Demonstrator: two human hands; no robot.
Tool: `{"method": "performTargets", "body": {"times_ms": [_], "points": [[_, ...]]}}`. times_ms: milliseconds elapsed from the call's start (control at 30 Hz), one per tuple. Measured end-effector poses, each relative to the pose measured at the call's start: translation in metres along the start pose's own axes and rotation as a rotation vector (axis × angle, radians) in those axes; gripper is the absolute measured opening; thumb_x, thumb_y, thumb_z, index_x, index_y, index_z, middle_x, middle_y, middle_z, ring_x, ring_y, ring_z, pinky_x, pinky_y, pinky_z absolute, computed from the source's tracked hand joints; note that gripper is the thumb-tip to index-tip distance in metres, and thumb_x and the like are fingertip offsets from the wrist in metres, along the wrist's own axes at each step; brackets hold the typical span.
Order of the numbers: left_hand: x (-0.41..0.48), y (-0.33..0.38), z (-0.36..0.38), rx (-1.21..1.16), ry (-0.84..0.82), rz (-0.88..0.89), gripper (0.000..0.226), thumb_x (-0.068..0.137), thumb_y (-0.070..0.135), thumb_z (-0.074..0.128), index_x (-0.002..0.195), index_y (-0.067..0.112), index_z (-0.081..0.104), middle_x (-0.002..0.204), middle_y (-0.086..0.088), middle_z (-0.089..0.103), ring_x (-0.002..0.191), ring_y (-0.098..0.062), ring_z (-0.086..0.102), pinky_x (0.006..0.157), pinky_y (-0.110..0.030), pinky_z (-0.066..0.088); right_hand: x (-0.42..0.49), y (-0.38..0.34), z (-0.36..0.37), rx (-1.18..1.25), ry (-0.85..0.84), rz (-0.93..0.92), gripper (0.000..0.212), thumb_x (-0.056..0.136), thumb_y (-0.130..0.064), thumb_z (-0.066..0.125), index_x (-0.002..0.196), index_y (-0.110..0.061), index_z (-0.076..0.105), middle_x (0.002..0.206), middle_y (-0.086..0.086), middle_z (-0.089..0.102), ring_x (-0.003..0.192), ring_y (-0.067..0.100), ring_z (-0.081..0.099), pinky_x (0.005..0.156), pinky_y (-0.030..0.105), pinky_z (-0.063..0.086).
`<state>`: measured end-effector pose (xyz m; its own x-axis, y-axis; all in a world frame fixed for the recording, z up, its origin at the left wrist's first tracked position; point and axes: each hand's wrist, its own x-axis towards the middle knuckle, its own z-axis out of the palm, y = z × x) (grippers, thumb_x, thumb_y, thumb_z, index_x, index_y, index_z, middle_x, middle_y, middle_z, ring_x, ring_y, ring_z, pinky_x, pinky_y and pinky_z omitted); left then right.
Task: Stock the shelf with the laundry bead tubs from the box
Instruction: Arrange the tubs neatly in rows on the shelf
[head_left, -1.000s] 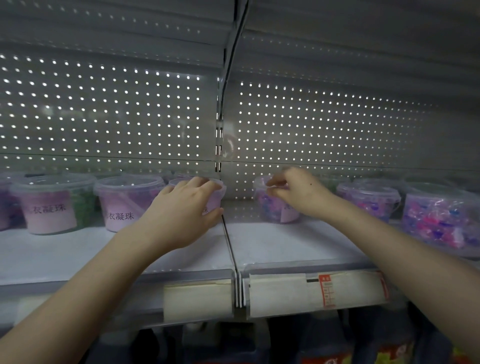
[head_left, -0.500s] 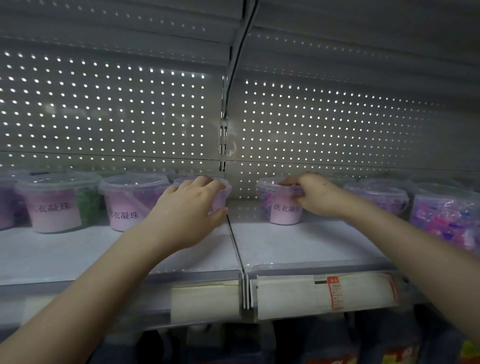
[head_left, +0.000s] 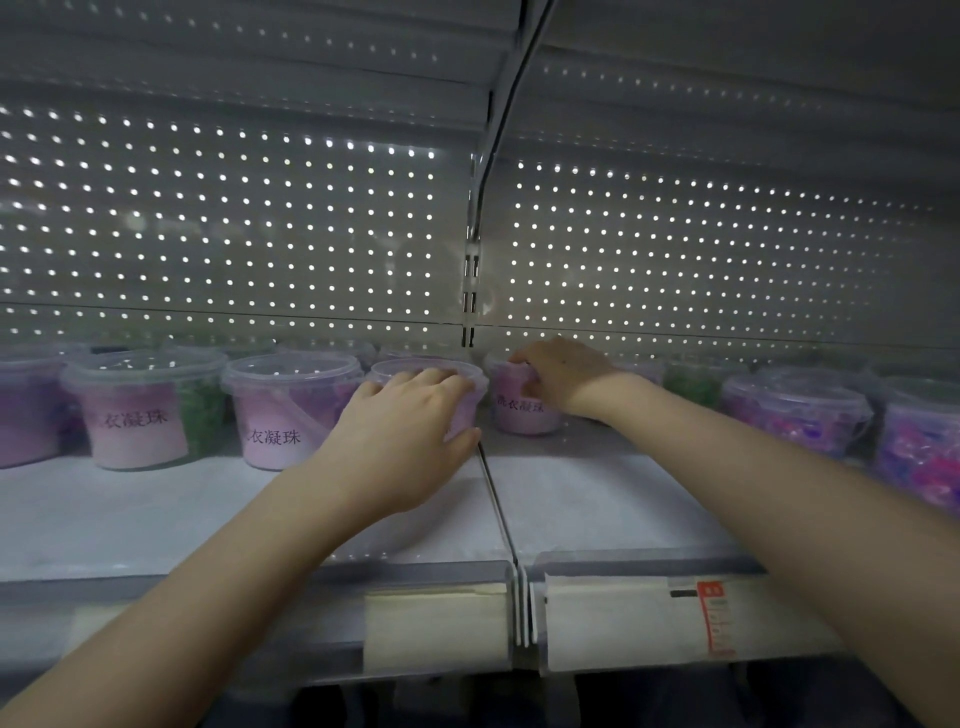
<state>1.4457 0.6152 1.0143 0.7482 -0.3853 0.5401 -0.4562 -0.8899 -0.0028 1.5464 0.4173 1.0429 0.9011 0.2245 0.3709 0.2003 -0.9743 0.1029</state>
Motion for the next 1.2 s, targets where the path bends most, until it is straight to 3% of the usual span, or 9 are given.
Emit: {"method": "performTargets", "body": {"times_ms": [100, 333, 533, 667, 733, 900, 1033, 1200], "points": [[-0.001, 0.0, 0.0, -0.018, 0.002, 0.011, 0.053, 0.095, 0.046, 0.038, 0.145, 0.033, 0.025, 0.148, 0.012, 0.033, 0.133, -0.017, 0.036, 0.107, -0.035, 0.029, 0.012, -0.002, 0.002, 0.01, 0.005, -0.003, 0.024, 0.088, -0.02, 0.06, 0.112, -0.017, 0.06, 0.113, 0.012, 0.062, 0.103, 0.031, 0.059, 0.071, 0.029, 0.04], [-0.001, -0.003, 0.002, -0.048, 0.027, 0.017, 0.051, 0.095, 0.048, 0.037, 0.143, 0.038, 0.025, 0.147, 0.015, 0.033, 0.134, -0.014, 0.035, 0.105, -0.034, 0.03, 0.034, -0.005, 0.011, -0.018, 0.041, -0.05, 0.014, 0.084, -0.011, 0.059, 0.097, -0.015, 0.061, 0.102, 0.011, 0.063, 0.097, 0.031, 0.061, 0.068, 0.03, 0.04], [0.0, -0.001, 0.003, -0.028, 0.041, 0.02, 0.05, 0.095, 0.048, 0.037, 0.142, 0.038, 0.026, 0.146, 0.014, 0.035, 0.131, -0.015, 0.037, 0.103, -0.034, 0.032, 0.033, -0.002, 0.012, 0.002, 0.05, -0.059, 0.02, 0.082, -0.02, 0.062, 0.102, -0.021, 0.062, 0.106, 0.007, 0.063, 0.1, 0.029, 0.06, 0.069, 0.03, 0.041], [-0.001, -0.001, 0.003, -0.027, 0.03, 0.02, 0.05, 0.095, 0.048, 0.036, 0.142, 0.038, 0.025, 0.146, 0.015, 0.034, 0.132, -0.015, 0.037, 0.103, -0.034, 0.031, 0.021, 0.016, 0.004, 0.123, 0.076, 0.013, 0.05, 0.08, -0.031, 0.066, 0.127, -0.031, 0.051, 0.133, 0.0, 0.054, 0.119, 0.026, 0.052, 0.092, 0.034, 0.04], [0.0, 0.0, 0.003, -0.027, 0.027, 0.016, 0.05, 0.095, 0.048, 0.036, 0.143, 0.037, 0.026, 0.147, 0.015, 0.034, 0.132, -0.015, 0.037, 0.104, -0.035, 0.031, 0.012, 0.033, -0.004, 0.091, 0.103, 0.056, 0.054, 0.081, -0.032, 0.066, 0.132, -0.032, 0.048, 0.138, -0.003, 0.05, 0.125, 0.023, 0.048, 0.095, 0.033, 0.038], [0.004, 0.003, 0.001, -0.022, 0.033, -0.011, 0.049, 0.095, 0.048, 0.037, 0.141, 0.036, 0.029, 0.142, 0.011, 0.041, 0.129, -0.017, 0.041, 0.102, -0.034, 0.031, -0.011, 0.081, -0.013, -0.213, -0.002, 0.206, 0.048, 0.085, -0.017, 0.059, 0.131, -0.026, 0.048, 0.135, 0.003, 0.052, 0.121, 0.026, 0.051, 0.091, 0.034, 0.042], [0.002, 0.004, 0.001, -0.01, 0.036, -0.019, 0.047, 0.095, 0.048, 0.037, 0.14, 0.036, 0.03, 0.141, 0.011, 0.042, 0.127, -0.017, 0.042, 0.101, -0.034, 0.032, -0.014, 0.103, -0.001, -0.167, -0.02, 0.23, 0.04, 0.084, -0.007, 0.053, 0.121, -0.02, 0.056, 0.128, 0.007, 0.056, 0.11, 0.03, 0.057, 0.088, 0.037, 0.048], [0.002, 0.003, 0.001, -0.002, 0.023, -0.012, 0.048, 0.095, 0.048, 0.038, 0.14, 0.035, 0.032, 0.142, 0.012, 0.041, 0.128, -0.018, 0.041, 0.1, -0.034, 0.033, -0.013, 0.099, 0.003, -0.208, 0.061, 0.16, 0.027, 0.087, -0.011, 0.054, 0.113, -0.016, 0.058, 0.118, 0.011, 0.06, 0.107, 0.03, 0.058, 0.085, 0.034, 0.043]]}}
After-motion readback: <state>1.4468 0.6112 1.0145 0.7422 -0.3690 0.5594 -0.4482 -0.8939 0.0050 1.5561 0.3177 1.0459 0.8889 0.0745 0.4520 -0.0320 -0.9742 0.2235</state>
